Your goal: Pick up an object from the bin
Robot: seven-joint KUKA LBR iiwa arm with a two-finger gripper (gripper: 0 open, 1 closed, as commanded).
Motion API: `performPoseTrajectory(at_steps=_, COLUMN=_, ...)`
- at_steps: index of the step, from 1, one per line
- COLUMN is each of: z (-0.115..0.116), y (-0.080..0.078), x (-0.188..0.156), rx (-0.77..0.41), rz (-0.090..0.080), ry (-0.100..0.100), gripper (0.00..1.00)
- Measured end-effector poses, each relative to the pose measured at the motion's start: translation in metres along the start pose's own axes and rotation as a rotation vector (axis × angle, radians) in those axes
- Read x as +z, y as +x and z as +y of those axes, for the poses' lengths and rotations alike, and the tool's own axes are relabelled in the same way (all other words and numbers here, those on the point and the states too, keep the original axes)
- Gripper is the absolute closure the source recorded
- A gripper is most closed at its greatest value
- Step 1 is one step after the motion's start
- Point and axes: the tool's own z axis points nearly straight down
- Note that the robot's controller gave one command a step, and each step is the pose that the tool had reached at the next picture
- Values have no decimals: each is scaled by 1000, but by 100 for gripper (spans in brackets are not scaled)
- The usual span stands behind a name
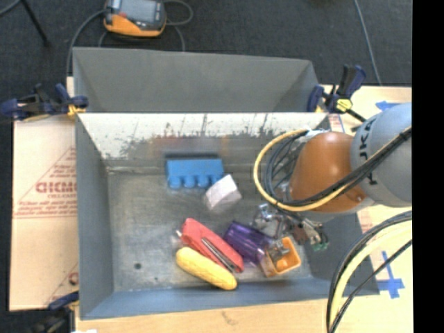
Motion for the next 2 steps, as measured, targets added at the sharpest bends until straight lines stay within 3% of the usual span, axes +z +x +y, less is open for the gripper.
performPoseTrajectory(at_steps=1, z=14, y=-29, x=3, rx=178, rz=19, ry=0, gripper=100)
performPoseTrajectory(at_steps=2, z=33, y=-63, x=1, rx=238, rz=14, ry=-7, gripper=100)
